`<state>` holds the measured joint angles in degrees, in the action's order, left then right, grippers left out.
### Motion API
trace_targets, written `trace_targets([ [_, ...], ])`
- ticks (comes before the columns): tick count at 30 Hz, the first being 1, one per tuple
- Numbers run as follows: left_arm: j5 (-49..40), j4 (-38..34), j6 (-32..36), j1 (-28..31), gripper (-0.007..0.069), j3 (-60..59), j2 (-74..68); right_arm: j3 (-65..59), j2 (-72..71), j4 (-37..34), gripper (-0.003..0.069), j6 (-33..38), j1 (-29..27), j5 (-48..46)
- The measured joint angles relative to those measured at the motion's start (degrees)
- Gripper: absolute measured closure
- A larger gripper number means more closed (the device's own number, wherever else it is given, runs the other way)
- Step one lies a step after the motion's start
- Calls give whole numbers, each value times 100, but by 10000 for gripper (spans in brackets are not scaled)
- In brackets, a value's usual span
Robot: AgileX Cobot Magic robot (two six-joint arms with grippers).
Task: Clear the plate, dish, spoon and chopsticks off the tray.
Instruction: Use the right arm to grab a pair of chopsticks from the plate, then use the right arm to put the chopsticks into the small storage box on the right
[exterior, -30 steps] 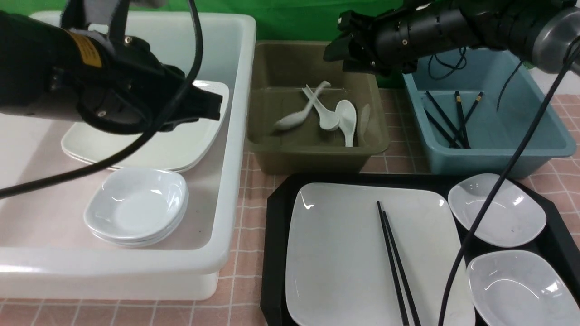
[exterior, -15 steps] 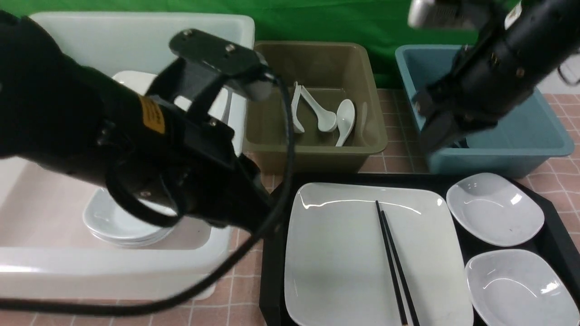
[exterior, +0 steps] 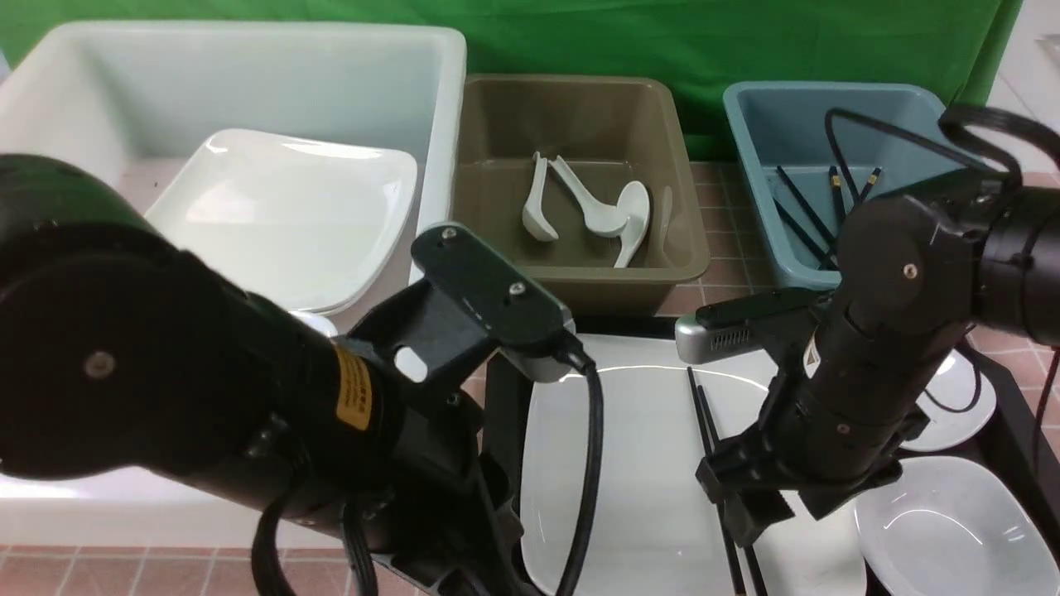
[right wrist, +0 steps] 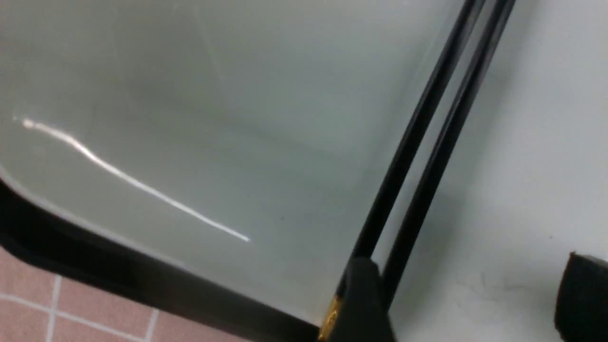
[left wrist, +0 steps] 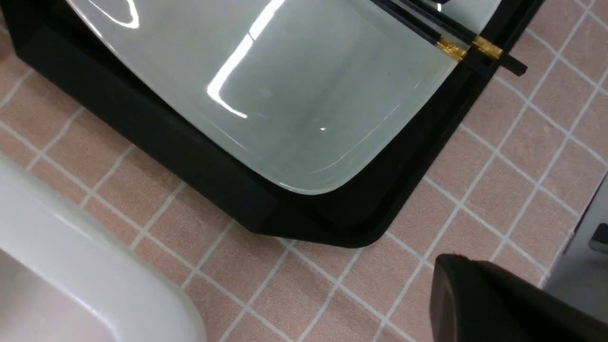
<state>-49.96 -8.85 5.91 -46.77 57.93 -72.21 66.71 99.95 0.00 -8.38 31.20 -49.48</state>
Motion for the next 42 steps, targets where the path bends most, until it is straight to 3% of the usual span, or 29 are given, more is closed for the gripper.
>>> trace_targets([
  [13, 357, -2, -84, 6, 628, -6, 0, -23, 758, -72, 112, -190, 286, 349],
  [16, 357, -2, -105, 6, 628, -6, 0, -23, 801, -78, 222, -197, 286, 349],
  [19, 357, -2, -136, 6, 628, -6, 0, -23, 801, -78, 464, -188, 286, 349],
  [20, 357, -2, -141, 6, 628, -6, 0, -23, 801, -86, 501, -168, 286, 351],
  [29, 566, -3, -159, 6, 628, -6, 0, 168, 572, -81, 486, 84, 286, -17],
  [34, 1781, -3, -165, 6, 628, -13, 0, 566, -162, 0, 486, 284, 219, -298],
  [39, 4013, 58, -394, 19, 628, -12, -11, 1381, -681, 31, 486, 489, -572, 301],
  [40, 4090, 58, -401, 25, 628, -12, -11, 1381, -681, 31, 486, 489, -613, 301],
  [42, 4847, 140, -445, 113, 628, 37, -79, 1862, -591, 53, 486, 588, -1162, 962],
])
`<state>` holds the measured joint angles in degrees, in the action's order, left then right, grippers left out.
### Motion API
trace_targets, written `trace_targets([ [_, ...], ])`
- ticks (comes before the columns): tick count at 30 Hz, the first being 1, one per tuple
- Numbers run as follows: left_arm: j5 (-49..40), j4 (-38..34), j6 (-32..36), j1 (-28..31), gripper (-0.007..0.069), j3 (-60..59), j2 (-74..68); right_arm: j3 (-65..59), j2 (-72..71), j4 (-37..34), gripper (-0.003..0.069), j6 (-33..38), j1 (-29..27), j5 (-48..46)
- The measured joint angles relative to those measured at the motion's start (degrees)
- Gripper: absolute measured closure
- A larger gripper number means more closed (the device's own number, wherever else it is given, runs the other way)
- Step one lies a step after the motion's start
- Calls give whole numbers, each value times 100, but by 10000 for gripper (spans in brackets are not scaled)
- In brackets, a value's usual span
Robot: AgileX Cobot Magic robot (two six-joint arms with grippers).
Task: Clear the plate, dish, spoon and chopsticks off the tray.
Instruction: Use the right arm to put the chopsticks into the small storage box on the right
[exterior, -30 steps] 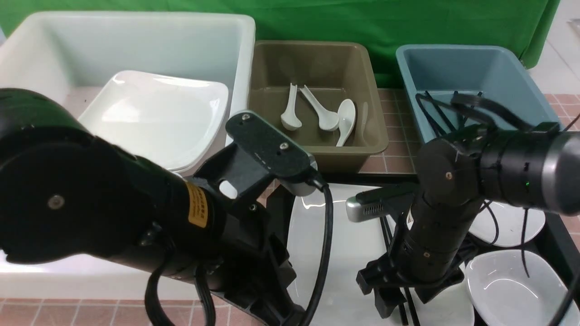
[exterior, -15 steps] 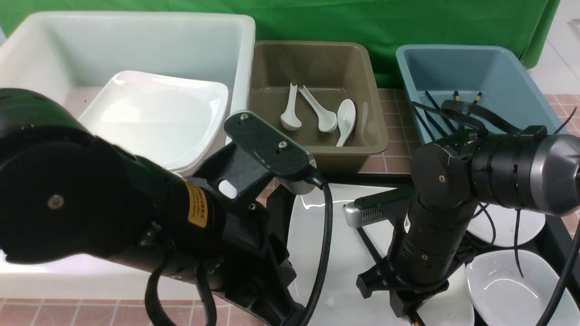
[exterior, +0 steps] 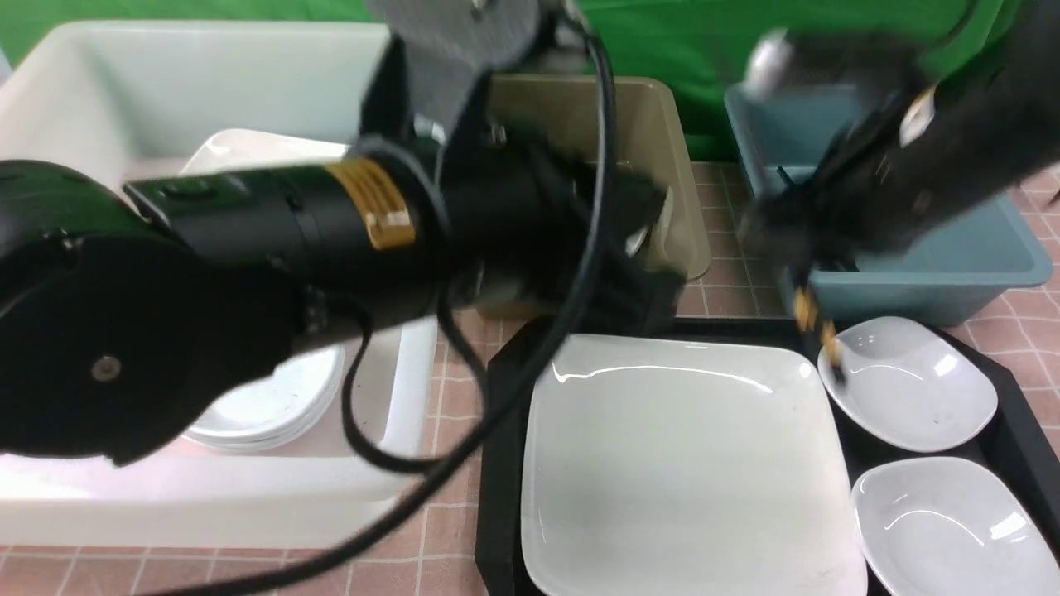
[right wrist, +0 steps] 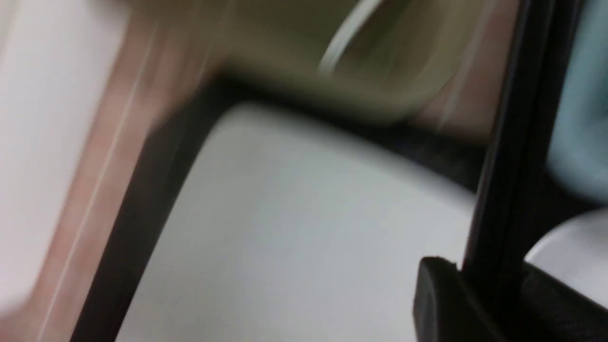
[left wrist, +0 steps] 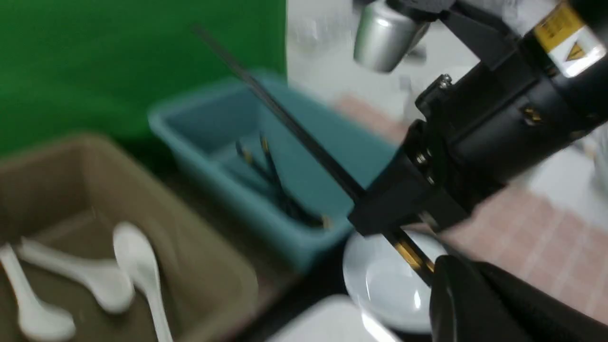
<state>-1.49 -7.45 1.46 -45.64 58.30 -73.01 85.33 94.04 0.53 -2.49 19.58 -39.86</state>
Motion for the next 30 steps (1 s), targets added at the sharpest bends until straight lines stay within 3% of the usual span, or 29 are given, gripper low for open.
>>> trace_targets([
  [5, -342, -1, -14, 263, 628, 471, -385, 598, 488, 24, 486, 147, -703, 702],
  [11, -1979, 71, -18, 422, 628, 1405, -1261, 1388, 1797, 30, 486, 174, -1442, 1546],
  [21, -2607, 95, -18, 422, 628, 1554, -1404, 1880, 2929, 42, 483, 126, -1862, 1624],
  [22, -2672, 95, -18, 422, 628, 1554, -1404, 1880, 2970, 36, 476, 121, -1863, 1586],
  [26, -2906, 106, -18, 422, 628, 1554, -1404, 1880, 3021, 17, 337, 121, -1867, 1114],
  [30, -3077, 17, -18, 422, 628, 1554, -1399, 1888, 2791, 13, 294, 138, -1876, 335],
])
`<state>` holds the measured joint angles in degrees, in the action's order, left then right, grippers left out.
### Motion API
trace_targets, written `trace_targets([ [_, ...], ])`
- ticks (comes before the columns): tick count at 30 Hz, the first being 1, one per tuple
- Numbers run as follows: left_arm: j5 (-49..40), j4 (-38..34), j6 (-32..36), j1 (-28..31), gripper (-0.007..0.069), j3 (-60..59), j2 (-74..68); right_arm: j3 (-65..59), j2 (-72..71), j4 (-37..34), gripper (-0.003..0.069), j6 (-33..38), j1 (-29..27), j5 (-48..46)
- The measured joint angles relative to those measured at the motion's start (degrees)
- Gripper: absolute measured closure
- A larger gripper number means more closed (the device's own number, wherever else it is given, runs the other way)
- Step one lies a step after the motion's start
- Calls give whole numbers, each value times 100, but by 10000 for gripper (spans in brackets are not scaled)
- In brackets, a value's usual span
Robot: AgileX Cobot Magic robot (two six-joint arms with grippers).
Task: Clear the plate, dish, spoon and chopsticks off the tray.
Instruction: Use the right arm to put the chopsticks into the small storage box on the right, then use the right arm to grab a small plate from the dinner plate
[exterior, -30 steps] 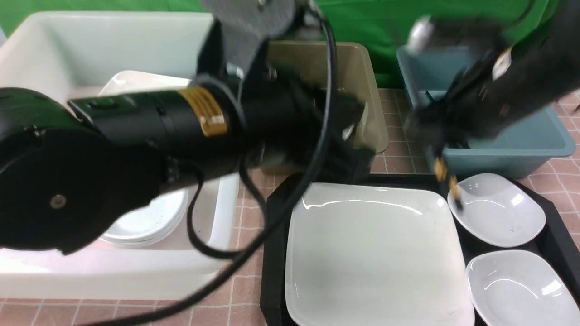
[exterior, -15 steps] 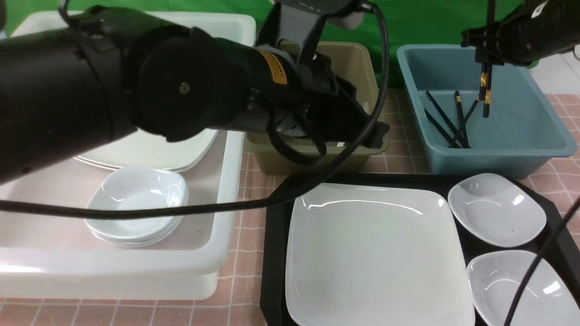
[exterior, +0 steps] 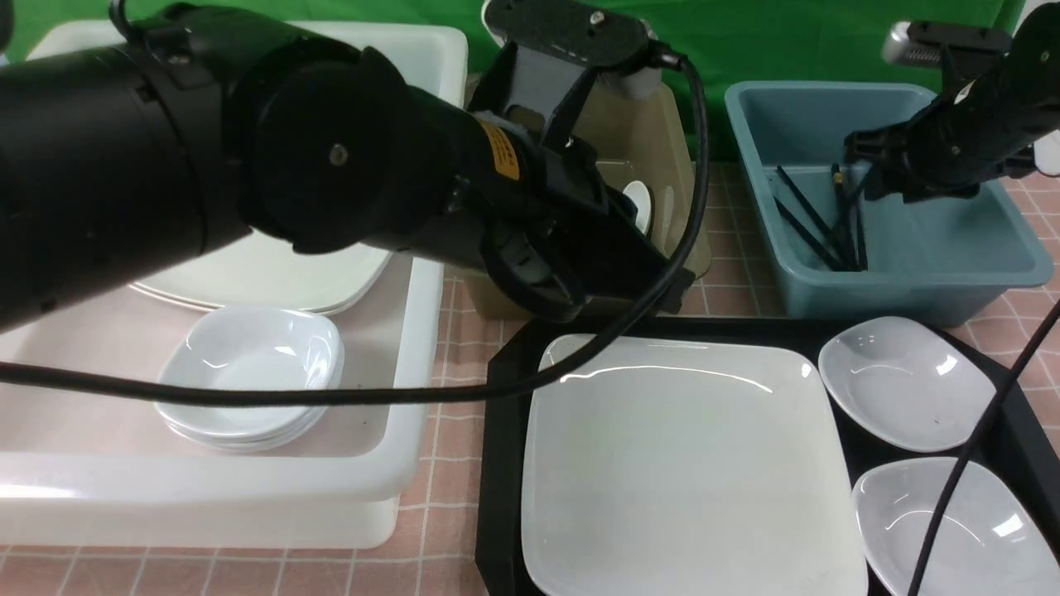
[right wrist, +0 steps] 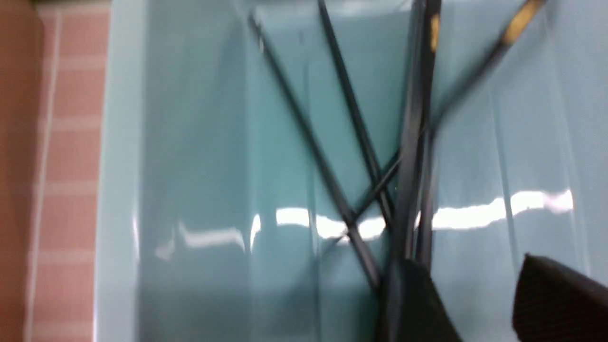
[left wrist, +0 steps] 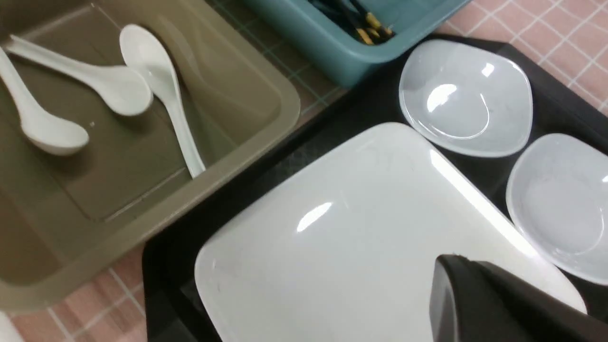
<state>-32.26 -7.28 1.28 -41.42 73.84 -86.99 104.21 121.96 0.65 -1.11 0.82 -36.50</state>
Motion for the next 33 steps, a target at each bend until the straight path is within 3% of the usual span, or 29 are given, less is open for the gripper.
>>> trace_targets([
  [4, -229, -176, 0, 0, 628, 0, 6, 55, -573, -118, 398, 343, -5, -1199],
  [5, -337, -249, 28, 0, 628, 0, 12, 61, -891, -239, 498, 545, 2, -1638],
  [7, -495, -343, 150, 0, 628, 2, 36, 53, -1312, -437, 602, 784, 9, -2270],
  [9, -758, -432, 223, 0, 628, 2, 94, -83, -1836, -656, 629, 957, 41, -2813],
  [14, -1401, -537, 489, 0, 628, 2, 206, -1171, -3011, -842, 629, 1329, 364, -2821],
  [17, -1892, -721, 658, 0, 628, 2, 223, -2261, -3706, -838, 621, 1557, 861, -2818],
  [22, -2607, -944, 1076, -8, 628, 2, 223, -3848, -4384, -489, 517, 1576, 1608, -2614],
  [23, -2699, -974, 1208, -58, 628, 2, 223, -4420, -4493, -279, 433, 1570, 1808, -2348],
  [24, -2699, -974, 1208, -63, 628, 2, 223, -4420, -4504, -255, 422, 1563, 1834, -2309],
  [26, -2671, -1011, 1340, -213, 628, 2, 223, -5203, -4523, 2, 281, 1532, 2088, -1740],
  [29, -2478, -1039, 1361, -436, 628, 2, 218, -5850, -4399, 205, 167, 1509, 2174, -1042],
  [33, -2208, -1055, 1372, -605, 628, 2, 188, -6118, -4041, 284, 113, 1498, 2174, -657],
])
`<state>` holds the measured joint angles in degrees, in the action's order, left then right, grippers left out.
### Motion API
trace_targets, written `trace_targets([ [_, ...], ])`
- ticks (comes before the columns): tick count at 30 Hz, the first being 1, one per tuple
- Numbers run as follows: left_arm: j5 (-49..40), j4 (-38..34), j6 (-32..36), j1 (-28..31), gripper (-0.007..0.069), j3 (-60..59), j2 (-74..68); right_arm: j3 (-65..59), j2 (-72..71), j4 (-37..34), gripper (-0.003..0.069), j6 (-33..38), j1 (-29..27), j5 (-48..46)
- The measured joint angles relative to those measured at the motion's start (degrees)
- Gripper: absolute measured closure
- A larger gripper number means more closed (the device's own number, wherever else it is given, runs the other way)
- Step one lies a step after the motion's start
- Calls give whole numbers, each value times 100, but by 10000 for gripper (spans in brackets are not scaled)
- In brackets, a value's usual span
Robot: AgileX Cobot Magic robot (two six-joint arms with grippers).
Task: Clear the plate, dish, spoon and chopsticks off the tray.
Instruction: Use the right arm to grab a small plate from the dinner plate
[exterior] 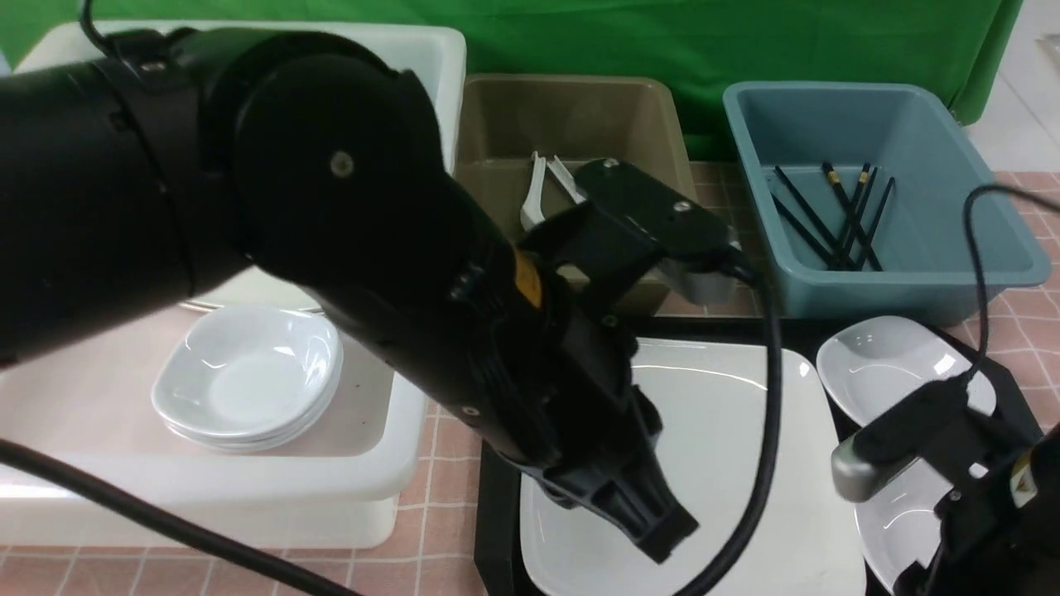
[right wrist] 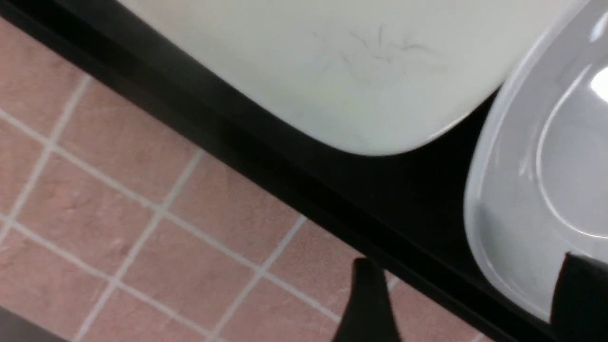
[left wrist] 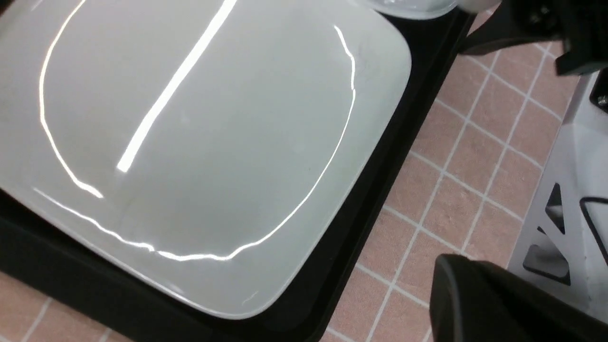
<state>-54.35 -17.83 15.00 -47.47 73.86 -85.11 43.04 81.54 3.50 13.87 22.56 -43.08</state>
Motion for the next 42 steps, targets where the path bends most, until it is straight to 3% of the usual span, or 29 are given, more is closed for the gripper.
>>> trace_targets([
  [16, 178, 115, 0, -12, 628, 0, 1, -14, 1023, 664, 119, -305, 0, 802],
  [18, 183, 115, 0, -12, 628, 0, 1, -14, 1028, 678, 194, -310, 0, 820],
  [21, 189, 130, 0, -12, 628, 0, 1, 19, 1008, 794, 384, -304, 8, 820],
  [27, 207, 135, -14, -12, 628, 0, 1, 240, 981, 838, 397, -288, 15, 334],
  [31, 292, 173, -223, 0, 628, 0, 1, 798, 693, 821, 528, -338, 17, -600],
  [34, 393, 346, -536, 77, 628, 4, 8, 1173, 344, 771, 581, -416, 17, -1032],
  [42, 381, 525, -802, 1186, 628, 309, 483, 2748, -777, 310, 580, -284, 17, -1210],
])
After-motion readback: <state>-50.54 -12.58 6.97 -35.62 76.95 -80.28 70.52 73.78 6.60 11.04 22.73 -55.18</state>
